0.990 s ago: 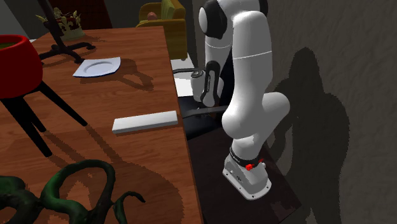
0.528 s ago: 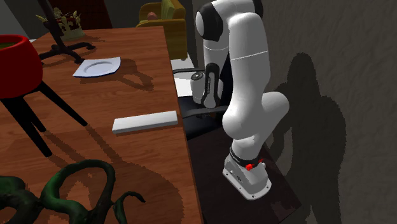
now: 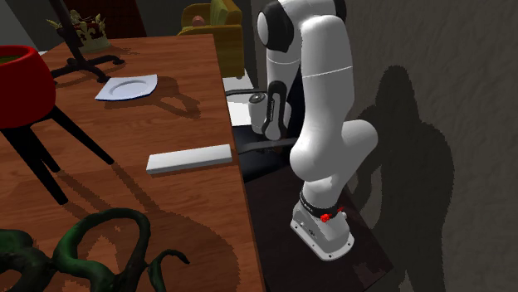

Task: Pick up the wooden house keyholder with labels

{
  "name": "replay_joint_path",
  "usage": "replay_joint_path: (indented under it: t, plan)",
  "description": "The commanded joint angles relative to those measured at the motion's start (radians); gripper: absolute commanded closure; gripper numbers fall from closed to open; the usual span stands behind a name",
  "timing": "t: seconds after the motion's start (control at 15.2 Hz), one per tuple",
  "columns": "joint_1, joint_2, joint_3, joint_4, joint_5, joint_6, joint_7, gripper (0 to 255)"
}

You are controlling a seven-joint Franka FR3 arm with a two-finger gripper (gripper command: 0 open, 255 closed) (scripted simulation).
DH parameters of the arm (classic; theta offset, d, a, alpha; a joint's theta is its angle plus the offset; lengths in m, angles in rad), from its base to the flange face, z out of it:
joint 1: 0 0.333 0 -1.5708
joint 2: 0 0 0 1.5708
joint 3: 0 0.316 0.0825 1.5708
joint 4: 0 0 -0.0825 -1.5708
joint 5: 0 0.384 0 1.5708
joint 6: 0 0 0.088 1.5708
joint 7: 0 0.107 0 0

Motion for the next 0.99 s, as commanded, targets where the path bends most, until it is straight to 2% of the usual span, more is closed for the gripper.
replay_joint_path:
  t: [0.0,0.46,0.79,0.92]
  plan:
    - [-0.023,-0.033,0.022,-0.016,0.022,-0.022,-0.028,255]
    - [-0.106,-0.163,0.121,-0.070,0.147,-0.106,-0.162,255]
    - [-0.146,-0.253,0.179,-0.101,0.252,-0.164,-0.262,255]
    - [-0.147,-0.255,0.180,-0.102,0.255,-0.166,-0.265,255]
